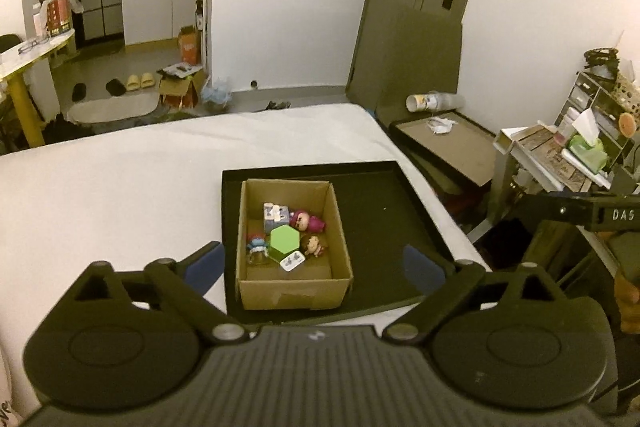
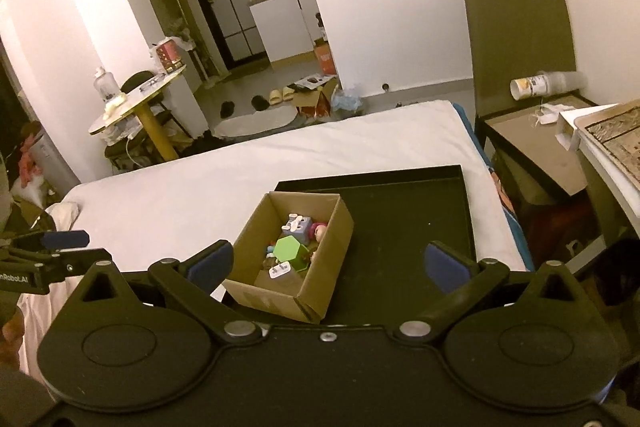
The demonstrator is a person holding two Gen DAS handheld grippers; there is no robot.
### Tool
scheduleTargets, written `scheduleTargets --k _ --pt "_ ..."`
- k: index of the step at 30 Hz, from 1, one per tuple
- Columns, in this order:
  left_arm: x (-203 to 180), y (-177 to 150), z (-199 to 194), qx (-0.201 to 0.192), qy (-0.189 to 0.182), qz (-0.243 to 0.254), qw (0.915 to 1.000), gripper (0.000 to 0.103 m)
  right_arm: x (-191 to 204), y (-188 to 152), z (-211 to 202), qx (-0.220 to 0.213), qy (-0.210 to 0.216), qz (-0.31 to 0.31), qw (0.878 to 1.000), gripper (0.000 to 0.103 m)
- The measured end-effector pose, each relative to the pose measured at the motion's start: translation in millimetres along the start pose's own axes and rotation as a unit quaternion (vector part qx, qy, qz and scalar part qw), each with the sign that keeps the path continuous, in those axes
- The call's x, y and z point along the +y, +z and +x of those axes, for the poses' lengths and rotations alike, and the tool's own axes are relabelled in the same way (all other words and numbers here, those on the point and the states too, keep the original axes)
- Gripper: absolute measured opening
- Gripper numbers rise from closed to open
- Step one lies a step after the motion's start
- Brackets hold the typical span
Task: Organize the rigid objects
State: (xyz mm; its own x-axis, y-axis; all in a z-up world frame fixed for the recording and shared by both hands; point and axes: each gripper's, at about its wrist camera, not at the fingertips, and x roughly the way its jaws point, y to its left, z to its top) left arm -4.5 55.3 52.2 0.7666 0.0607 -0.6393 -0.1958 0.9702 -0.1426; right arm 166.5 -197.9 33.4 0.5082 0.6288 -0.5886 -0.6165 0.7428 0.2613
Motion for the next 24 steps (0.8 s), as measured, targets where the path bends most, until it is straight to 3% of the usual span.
scheduleTargets --k 4,24 --pt "-8.1 -8.4 -7.8 -0.013 -0.005 0.001 0.9999 0.103 -2.3 -7.7 -10.6 -0.014 0.002 0.001 1.000 0.103" --pt "-32.0 -27.0 -7.6 -0.039 0.006 -0.003 0.9992 0.103 -0.1 -29.8 -22.9 -0.013 -0.012 -0.003 1.000 0.103"
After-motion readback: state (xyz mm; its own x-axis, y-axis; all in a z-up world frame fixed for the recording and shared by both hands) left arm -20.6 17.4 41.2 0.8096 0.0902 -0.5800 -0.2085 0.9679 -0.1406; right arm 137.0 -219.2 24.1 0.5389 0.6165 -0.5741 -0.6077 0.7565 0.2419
